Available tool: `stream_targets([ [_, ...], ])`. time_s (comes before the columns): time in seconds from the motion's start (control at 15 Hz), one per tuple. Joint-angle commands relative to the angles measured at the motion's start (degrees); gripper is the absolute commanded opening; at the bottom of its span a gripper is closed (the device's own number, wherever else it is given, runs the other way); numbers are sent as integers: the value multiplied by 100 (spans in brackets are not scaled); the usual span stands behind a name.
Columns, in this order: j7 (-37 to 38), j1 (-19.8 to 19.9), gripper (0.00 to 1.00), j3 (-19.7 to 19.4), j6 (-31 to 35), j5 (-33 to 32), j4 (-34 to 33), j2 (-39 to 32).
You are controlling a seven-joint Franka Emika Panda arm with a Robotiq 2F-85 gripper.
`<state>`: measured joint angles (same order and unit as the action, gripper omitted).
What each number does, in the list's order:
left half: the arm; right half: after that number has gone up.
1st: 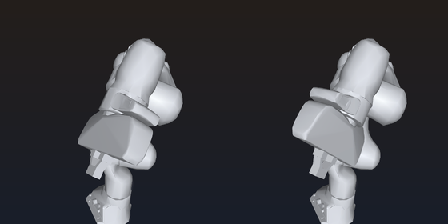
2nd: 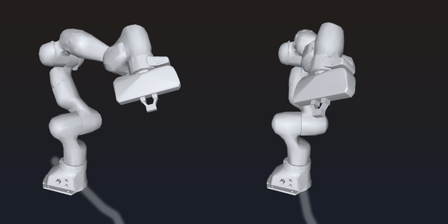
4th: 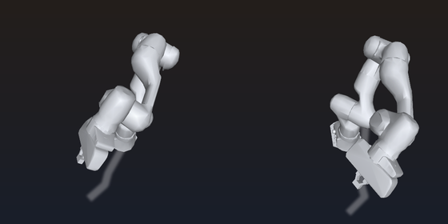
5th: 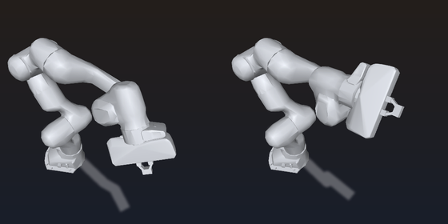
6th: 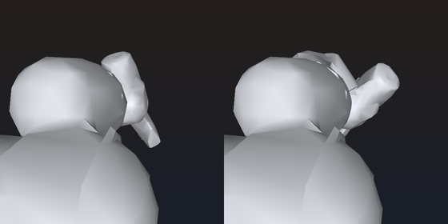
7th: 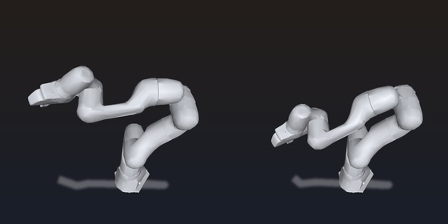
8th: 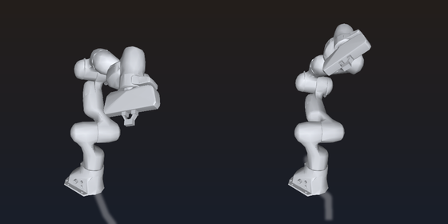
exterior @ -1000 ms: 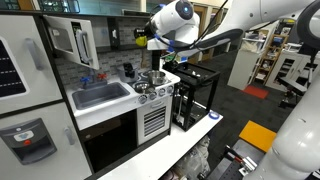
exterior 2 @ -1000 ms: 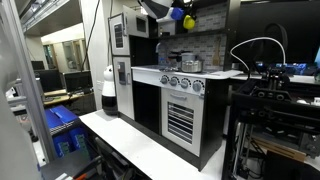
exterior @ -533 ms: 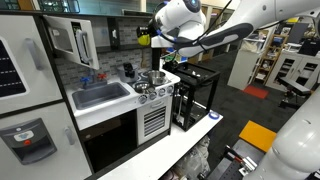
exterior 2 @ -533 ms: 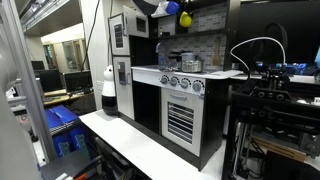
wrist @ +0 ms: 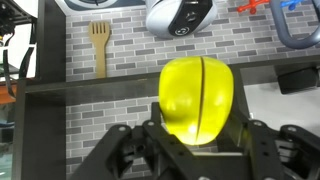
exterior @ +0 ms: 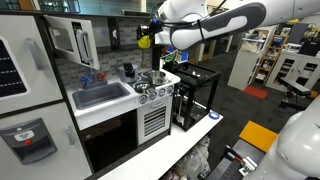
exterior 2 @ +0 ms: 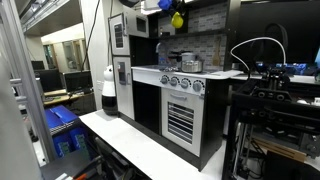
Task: Put the yellow object in the pot
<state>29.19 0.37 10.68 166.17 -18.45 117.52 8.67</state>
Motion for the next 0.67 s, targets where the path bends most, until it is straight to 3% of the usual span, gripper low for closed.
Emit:
stream_targets([
  [0.0, -1133, -309, 38, -281, -835, 1076, 44, 473],
  [0.27, -1896, -334, 38, -544, -2012, 1708, -259, 697],
  [0.6, -2384, -225, 38, -853, -3274, 1822, -828, 515],
])
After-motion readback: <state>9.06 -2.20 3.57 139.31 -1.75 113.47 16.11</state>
